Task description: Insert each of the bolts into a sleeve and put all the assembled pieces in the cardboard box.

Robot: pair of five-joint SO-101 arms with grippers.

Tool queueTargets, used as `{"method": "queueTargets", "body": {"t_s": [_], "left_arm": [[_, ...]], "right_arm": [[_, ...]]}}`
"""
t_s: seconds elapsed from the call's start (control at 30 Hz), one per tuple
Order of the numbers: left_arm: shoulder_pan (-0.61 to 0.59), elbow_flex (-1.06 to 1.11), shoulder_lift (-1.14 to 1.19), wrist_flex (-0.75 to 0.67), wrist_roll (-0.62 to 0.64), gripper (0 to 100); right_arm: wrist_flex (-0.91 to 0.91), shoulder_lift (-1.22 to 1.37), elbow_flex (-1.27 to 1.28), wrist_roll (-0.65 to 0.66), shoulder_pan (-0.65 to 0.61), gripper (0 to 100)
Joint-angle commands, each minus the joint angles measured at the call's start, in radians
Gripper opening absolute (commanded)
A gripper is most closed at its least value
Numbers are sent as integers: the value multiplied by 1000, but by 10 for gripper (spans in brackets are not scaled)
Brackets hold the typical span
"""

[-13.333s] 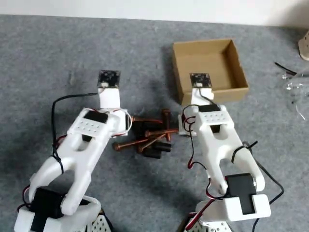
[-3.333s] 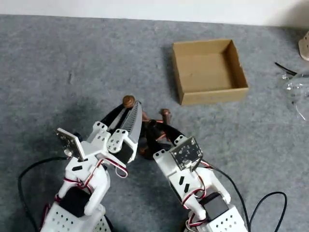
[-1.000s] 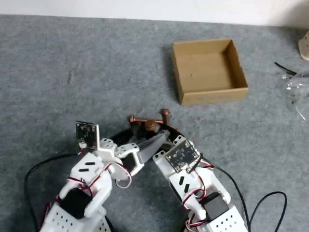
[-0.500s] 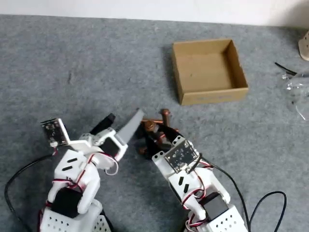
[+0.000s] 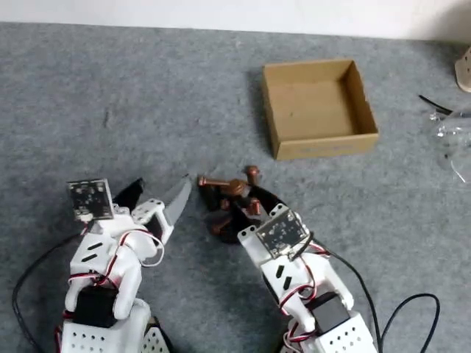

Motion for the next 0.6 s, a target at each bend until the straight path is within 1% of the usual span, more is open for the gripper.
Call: {"method": "queueTargets", "body": {"t_s": [0.0,0.1,0.17,0.2,0.23,0.37,0.47,0.57], "left_arm": [[-12,-45,-5,3,-140,159],[-12,-44,-7,3,-262,78],[-12,-41,-4,3,-301,15],[-8,-30,-4,3,-302,0],[-5,-16,-4,6,-305,11],[-13,16,-4,6,-310,7],[-13,35,-8,3,-353,7],[-13,44,-12,3,-351,7]], "right_arm": [[-12,-21,127,14,24,4],[-12,-21,127,14,39,4],[-8,-21,127,12,61,4],[-7,-21,127,12,73,4],[-7,-21,127,11,88,4],[5,-19,127,11,148,4],[76,-18,44,11,188,4],[105,5,-45,11,209,4]]}}
